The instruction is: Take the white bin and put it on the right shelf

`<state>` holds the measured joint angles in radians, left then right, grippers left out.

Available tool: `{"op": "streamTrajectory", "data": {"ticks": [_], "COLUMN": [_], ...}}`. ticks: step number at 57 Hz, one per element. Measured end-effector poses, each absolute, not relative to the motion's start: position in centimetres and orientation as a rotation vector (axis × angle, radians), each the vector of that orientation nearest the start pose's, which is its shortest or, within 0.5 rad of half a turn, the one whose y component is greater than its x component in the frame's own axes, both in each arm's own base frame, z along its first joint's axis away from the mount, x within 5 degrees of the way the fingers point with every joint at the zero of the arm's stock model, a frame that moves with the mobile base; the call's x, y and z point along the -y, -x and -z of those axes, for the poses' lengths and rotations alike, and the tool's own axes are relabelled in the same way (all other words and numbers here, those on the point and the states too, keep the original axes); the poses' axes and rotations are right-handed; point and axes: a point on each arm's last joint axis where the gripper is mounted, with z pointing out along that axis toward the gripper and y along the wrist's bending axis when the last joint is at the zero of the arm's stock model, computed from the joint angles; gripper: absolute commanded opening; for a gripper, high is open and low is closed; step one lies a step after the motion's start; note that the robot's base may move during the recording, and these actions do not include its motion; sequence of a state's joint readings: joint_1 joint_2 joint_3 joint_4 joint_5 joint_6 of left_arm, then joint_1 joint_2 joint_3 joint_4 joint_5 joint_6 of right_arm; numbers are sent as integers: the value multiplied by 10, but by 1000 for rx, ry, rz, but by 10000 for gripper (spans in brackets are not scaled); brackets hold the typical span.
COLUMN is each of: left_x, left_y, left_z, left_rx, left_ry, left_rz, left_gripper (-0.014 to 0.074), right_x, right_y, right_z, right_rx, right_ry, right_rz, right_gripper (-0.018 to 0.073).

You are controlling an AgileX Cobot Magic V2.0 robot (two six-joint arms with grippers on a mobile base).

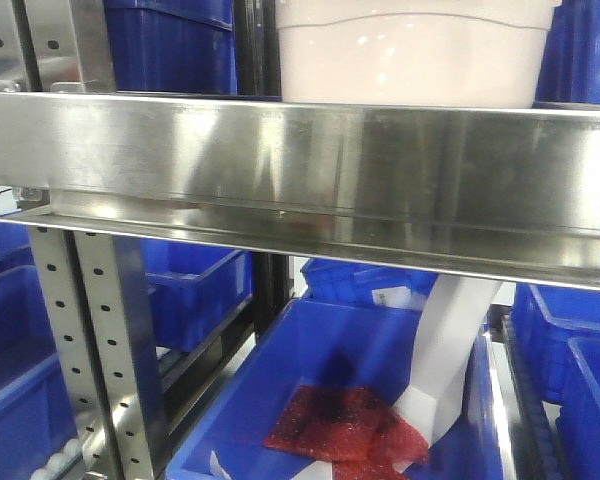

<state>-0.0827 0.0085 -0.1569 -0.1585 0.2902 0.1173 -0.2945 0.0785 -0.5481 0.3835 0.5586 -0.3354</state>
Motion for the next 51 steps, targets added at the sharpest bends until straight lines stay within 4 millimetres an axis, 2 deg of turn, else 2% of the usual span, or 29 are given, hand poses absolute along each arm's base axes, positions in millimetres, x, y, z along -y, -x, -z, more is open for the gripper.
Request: {"op": "streamTrajectory", "data": {"ticks": [5, 11, 51], "left_x": [6, 4, 3], "left_y": [-52, -56, -57], "left_z": [-216, -198, -199], "left_rx": [-1622, -1601, -1565], "left_ry": [-35, -9, -2], "left_rz": [103, 87, 81], "left_gripper": [-119, -119, -119], "right_x": [-14, -14, -14], "right_y": [-17, -17, -17], "right_z": [-338, -338, -338], "right_rx": [-1539, -1539, -1537], "right_ry": [-64, -64, -66], "right_rz": [83, 83, 85], "right_gripper": [76, 76, 76]}}
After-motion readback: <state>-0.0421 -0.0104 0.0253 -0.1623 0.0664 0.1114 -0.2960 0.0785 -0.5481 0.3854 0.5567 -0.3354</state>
